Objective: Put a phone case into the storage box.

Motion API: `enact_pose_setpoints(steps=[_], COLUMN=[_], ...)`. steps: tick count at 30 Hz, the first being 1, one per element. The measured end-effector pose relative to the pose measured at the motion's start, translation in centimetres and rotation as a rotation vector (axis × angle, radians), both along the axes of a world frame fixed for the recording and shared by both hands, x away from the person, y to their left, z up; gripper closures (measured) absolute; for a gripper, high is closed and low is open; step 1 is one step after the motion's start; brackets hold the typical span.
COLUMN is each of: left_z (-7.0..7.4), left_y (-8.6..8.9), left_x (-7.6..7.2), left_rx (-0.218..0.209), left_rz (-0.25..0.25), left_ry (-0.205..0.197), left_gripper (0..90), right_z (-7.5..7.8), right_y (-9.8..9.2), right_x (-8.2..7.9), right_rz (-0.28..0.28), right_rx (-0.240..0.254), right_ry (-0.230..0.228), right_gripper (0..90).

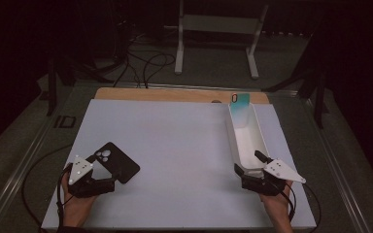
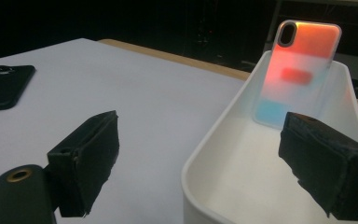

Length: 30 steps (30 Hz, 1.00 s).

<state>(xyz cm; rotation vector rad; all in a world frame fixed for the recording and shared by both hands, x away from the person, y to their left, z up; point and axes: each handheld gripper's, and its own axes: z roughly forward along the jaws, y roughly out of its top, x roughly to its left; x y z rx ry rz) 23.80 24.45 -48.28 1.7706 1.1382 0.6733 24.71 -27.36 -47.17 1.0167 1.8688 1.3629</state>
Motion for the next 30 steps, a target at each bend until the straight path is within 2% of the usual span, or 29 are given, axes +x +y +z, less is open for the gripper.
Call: enact_pose_setpoints(steps=[4,7,9,11,12,16,18,22,24,30], left_z=[0.0,0.1,0.1,0.2,0.1,-0.2,-0.4,-0.9,-1.3,-2.9], left_y=[0.1,0.1,0.3,0.8,1.0,1.9,2.4,3.1,3.5,4.4], left_x=[0.1,0.2,0.2,0.3,0.4,1.4,2.1,3.5,4.1,5.8], left_rx=[0.008,0.027,0.040,0.042,0.038,0.018,0.006,0.002,-0.001,0.020], left_rz=[0.010,0.052,0.100,0.119,0.125,0.145,0.133,0.181,0.214,0.298], left_ry=[0.009,0.021,0.019,0.019,0.019,0.064,0.099,0.140,0.160,0.247], left_gripper=[2.5,5.7,18.1,28.0,39.3,59.3,68.3,85.4,89.6,90.0], right_z=[-0.1,-0.1,-0.1,-0.1,-0.1,-0.1,-0.1,-0.1,-0.1,-0.1], right_y=[-0.2,-0.3,-0.4,-0.4,-0.5,-0.5,-0.5,-0.6,-0.7,-0.8], right_x=[-0.1,-0.2,-0.2,-0.1,-0.1,0.0,0.0,0.0,0.0,0.0], right_rz=[0.001,-0.002,-0.004,-0.006,-0.006,-0.009,-0.010,-0.013,-0.014,-0.017], right_rx=[0.006,0.006,0.011,0.014,0.015,0.025,0.028,0.029,0.033,0.034], right_ry=[-0.001,0.000,0.000,-0.001,0.000,-0.001,-0.001,-0.003,0.000,0.000], right_gripper=[12.0,12.0,12.0,12.1,12.1,12.1,12.1,12.2,12.2,12.2])
